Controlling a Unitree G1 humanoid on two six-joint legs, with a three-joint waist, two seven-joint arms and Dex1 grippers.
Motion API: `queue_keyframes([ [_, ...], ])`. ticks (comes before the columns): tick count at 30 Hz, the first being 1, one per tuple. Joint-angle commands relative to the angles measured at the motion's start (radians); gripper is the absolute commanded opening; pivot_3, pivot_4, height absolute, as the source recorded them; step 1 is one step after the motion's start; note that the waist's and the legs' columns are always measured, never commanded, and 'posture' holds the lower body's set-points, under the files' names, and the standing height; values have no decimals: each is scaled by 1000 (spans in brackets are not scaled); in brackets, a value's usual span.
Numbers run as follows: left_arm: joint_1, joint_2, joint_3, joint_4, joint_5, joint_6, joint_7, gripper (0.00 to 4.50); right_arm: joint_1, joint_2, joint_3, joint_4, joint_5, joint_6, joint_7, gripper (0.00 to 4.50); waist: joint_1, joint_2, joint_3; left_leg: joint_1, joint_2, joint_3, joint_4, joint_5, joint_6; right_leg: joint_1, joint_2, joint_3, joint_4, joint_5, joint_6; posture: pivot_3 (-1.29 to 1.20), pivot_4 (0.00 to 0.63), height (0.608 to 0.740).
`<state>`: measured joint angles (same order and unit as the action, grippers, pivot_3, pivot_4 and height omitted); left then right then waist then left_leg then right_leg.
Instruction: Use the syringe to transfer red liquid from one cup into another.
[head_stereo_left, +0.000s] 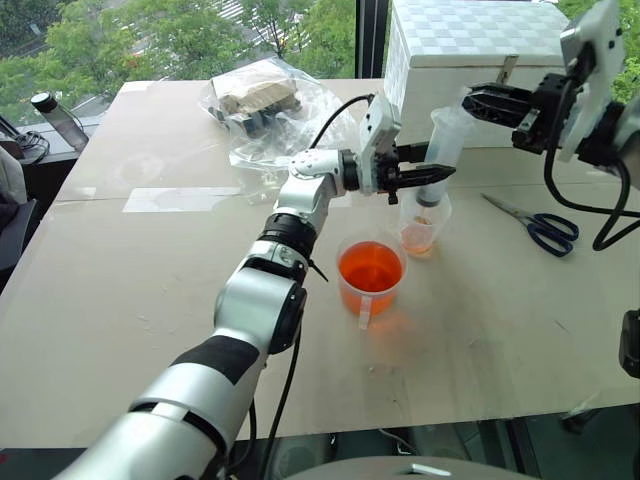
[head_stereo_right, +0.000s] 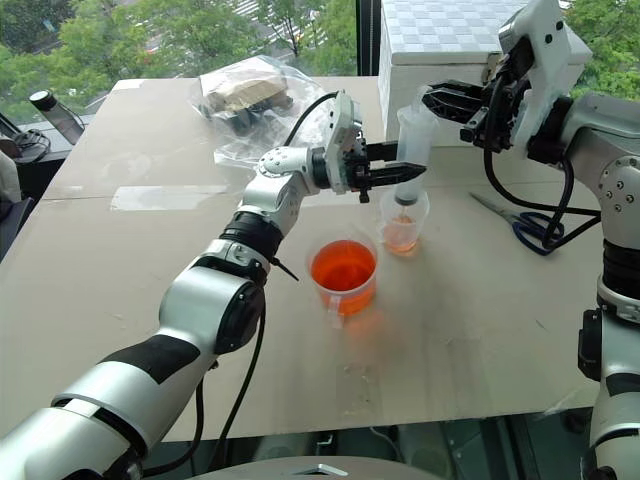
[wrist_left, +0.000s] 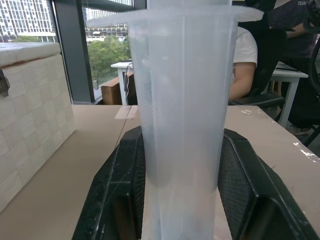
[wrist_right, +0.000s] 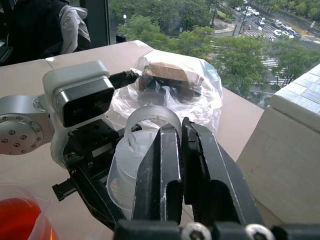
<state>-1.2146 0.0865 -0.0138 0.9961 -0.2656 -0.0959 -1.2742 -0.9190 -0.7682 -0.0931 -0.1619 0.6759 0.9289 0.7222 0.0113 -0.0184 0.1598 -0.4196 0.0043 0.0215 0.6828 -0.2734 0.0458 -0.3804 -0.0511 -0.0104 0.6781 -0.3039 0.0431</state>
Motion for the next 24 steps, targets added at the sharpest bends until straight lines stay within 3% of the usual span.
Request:
queue_keyframes([
  [1, -78, -7, 48, -37, -31, -41, 16, 1452, 14, -2, 26, -22, 5, 32, 24, 103, 0, 0, 0, 0, 0, 0, 0, 0, 0, 0, 0, 0, 0, 0, 0, 0, 150, 740],
  [8, -80, -8, 51, -31, -28, -45, 15, 1452, -28, 1, -37, 28, 1, -4, 11, 103, 0, 0, 0, 0, 0, 0, 0, 0, 0, 0, 0, 0, 0, 0, 0, 0, 150, 740],
  [9, -80, -8, 51, -30, -28, -45, 15, 1452, -27, -10, -54, 29, 17, 1, 28, 685, 1, 0, 0, 0, 0, 0, 0, 0, 0, 0, 0, 0, 0, 0, 0, 0, 150, 740],
  [11, -81, -8, 53, -28, -26, -46, 15, 1452, -21, -23, -87, 28, 48, 11, 50, 1352, 2, 0, 0, 0, 0, 0, 0, 0, 0, 0, 0, 0, 0, 0, 0, 0, 150, 740],
  [14, -82, -9, 57, -24, -22, -47, 13, 1452, -11, -21, -163, 49, 85, 12, 38, 2886, 1, 0, 0, -1, 0, 0, 0, 0, 0, 0, 0, 0, 0, 0, 0, 0, 150, 740],
  [15, -82, -9, 60, -24, -21, -46, 11, 1452, 10, -30, -209, 60, 118, 17, 56, 3186, 2, 0, 0, -1, 0, 0, 0, 0, 0, 0, 0, 0, 0, 0, 0, 0, 150, 740],
  [18, -83, -10, 63, -23, -20, -46, 10, 1452, 82, -55, -290, 69, 175, 20, 101, 3186, 4, 0, 0, -1, 0, -1, 0, 0, 0, 0, 0, -1, 0, 0, 0, 0, 150, 740],
  [21, -85, -12, 65, -22, -20, -46, 9, 1452, 170, -65, -269, 46, 154, 3, 116, 3186, 1, 0, 0, -2, 0, -1, 1, 0, 0, 0, 0, -1, 0, 0, 0, 0, 150, 740],
  [24, -85, -15, 65, -23, -18, -45, 8, 1452, 196, -5, -231, 6, 153, -18, 76, 3186, -10, 0, 0, -1, 0, 0, 1, 0, 0, 0, 0, 0, 0, 0, 0, 0, 150, 740],
])
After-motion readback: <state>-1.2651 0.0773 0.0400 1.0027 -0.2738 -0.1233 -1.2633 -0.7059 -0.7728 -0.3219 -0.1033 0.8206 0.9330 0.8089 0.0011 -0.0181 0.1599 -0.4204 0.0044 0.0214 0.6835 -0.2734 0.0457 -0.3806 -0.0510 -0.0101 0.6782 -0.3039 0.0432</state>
